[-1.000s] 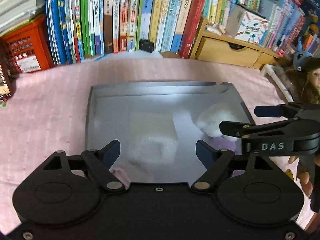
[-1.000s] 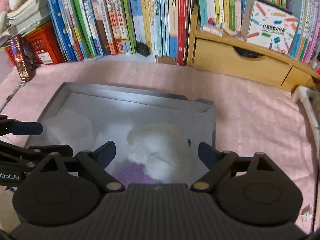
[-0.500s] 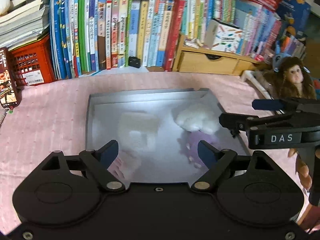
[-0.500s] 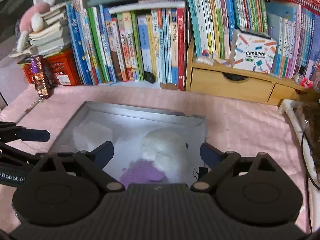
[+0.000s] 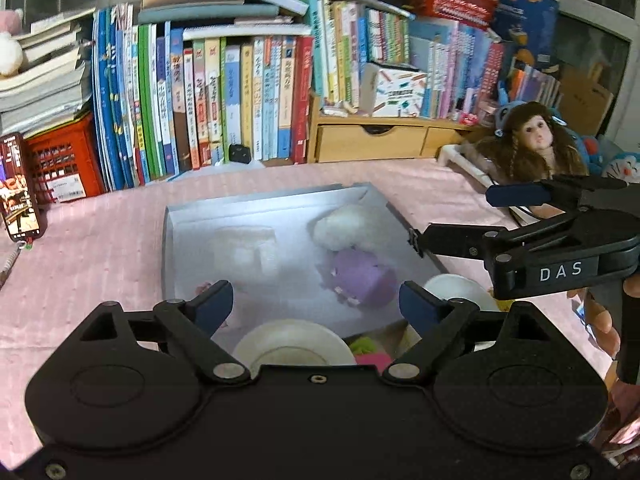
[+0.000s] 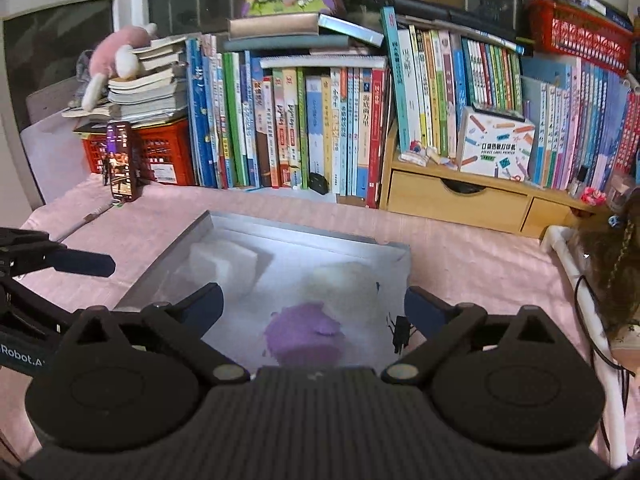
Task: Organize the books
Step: 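Open both tools and withdraw them from the box, then grasp the green floral fabric pouch with the left tool while the right tool grasps the gold sequin bow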
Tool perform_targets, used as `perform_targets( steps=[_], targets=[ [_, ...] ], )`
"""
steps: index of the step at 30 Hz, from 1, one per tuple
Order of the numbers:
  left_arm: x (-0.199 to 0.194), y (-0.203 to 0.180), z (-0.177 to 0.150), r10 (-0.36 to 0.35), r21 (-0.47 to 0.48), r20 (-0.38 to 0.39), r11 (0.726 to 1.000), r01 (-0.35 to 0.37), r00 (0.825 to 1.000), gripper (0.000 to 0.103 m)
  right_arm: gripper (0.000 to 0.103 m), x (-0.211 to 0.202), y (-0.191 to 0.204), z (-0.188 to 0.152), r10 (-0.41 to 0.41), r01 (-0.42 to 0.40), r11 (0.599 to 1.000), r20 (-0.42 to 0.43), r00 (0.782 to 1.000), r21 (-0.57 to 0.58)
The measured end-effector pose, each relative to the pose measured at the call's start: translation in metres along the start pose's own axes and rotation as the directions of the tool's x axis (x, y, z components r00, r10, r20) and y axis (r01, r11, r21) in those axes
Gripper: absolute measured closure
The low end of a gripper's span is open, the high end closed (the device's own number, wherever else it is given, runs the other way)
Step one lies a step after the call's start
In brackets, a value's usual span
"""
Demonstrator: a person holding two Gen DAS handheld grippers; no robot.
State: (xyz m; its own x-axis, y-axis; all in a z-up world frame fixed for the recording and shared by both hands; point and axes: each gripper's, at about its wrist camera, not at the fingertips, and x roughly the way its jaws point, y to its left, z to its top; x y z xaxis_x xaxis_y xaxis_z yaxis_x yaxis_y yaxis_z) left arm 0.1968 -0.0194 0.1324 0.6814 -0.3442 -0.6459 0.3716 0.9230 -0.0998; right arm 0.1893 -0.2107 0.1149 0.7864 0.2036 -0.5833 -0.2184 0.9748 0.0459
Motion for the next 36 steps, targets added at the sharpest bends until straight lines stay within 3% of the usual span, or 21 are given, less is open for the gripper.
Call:
perform_targets(
  steps=[14, 28, 36],
  targets=[
    [-0.029, -0.022, -0.039, -0.031, 0.039, 0.034, 0.999, 0.030, 0.999, 0.012, 0.001, -0.028, 0.008, -0.026, 0.004, -0.003, 1.000, 0.032, 0.999, -0.025],
    [-0.047, -0.024, -0.084, -0.056, -0.001, 0.046, 0.998, 0.056, 0.997, 0.012, 0.000, -0.051, -0.002, -0.063, -0.037, 0.037, 0.999, 0.088, 0.995, 0.004],
    [-0.055, -0.045, -0.124, -0.034, 0.009, 0.127, 0.999, 0.033, 0.991, 0.008, 0.000, -0.058, -0.007, -0.096, -0.086, 0.086, 0.996, 0.144, 0.986, 0.003]
  ],
)
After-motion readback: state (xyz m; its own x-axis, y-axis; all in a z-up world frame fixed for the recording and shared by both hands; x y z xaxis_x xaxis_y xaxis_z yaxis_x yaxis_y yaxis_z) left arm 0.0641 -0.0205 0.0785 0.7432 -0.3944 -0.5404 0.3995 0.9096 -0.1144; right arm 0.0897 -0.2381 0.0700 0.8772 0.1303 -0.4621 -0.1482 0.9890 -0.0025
